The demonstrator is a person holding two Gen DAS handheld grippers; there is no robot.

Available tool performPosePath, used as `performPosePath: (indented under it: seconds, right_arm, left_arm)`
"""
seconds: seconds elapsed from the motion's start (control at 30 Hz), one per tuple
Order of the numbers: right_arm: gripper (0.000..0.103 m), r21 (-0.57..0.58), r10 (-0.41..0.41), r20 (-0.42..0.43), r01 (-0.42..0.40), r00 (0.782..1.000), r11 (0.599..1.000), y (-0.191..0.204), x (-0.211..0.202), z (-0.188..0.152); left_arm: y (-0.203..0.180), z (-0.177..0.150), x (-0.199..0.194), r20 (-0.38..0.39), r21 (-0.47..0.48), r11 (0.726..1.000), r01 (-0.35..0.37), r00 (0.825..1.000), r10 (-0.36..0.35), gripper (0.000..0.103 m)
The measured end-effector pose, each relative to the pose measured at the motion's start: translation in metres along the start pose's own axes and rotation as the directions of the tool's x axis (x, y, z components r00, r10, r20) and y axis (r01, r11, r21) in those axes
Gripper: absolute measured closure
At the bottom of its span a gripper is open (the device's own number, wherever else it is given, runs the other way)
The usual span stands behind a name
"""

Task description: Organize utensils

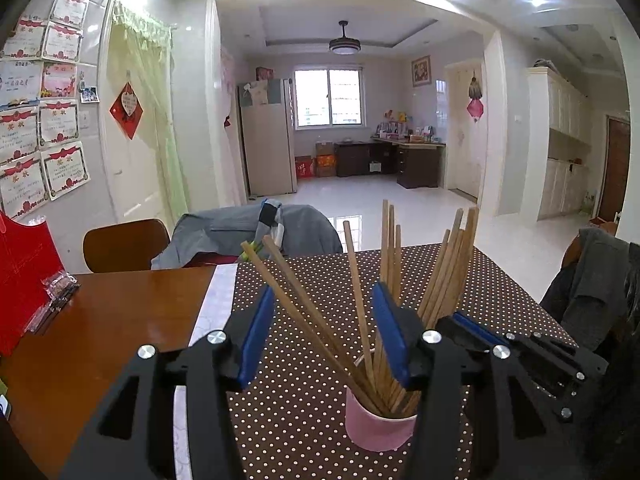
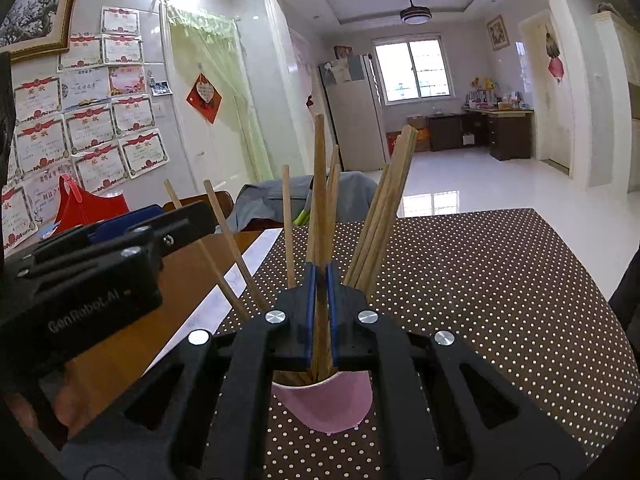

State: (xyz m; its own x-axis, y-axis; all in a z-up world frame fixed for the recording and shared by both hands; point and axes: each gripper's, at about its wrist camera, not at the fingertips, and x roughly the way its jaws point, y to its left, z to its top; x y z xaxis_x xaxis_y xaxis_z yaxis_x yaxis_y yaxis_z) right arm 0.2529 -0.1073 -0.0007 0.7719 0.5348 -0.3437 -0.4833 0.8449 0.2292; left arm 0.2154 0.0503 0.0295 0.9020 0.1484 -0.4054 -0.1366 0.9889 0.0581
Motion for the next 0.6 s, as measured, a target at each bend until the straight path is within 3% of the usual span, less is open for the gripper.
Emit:
performPosePath:
  seconds: [0.2, 0.33, 0.6]
  right_arm:
    - [0.092, 0.002, -0.009, -0.004, 0.009, 1.000, 1.000, -0.004, -0.008, 0.003]
    - [0.063, 0.017, -0.016, 0.023, 0.015, 1.000, 1.000, -0.008, -0.020, 0.004]
    - [0.058, 0.007, -0.056, 0.080, 0.056, 0.995, 0.998, -0.010, -0.062, 0.005]
  left_arm:
    - [0.006, 0.000, -0.009, 0.005, -0.031, 0.999, 0.012, 1.000, -0.012, 0.052]
    - [0.005, -0.002, -0.015, -0.003, -0.019, 1.000, 0.016, 1.000, -0.016, 0.052]
    - [-0.002, 0.000, -0.049, 0.048, 0.006, 1.000, 0.019, 0.999, -0.019, 0.049]
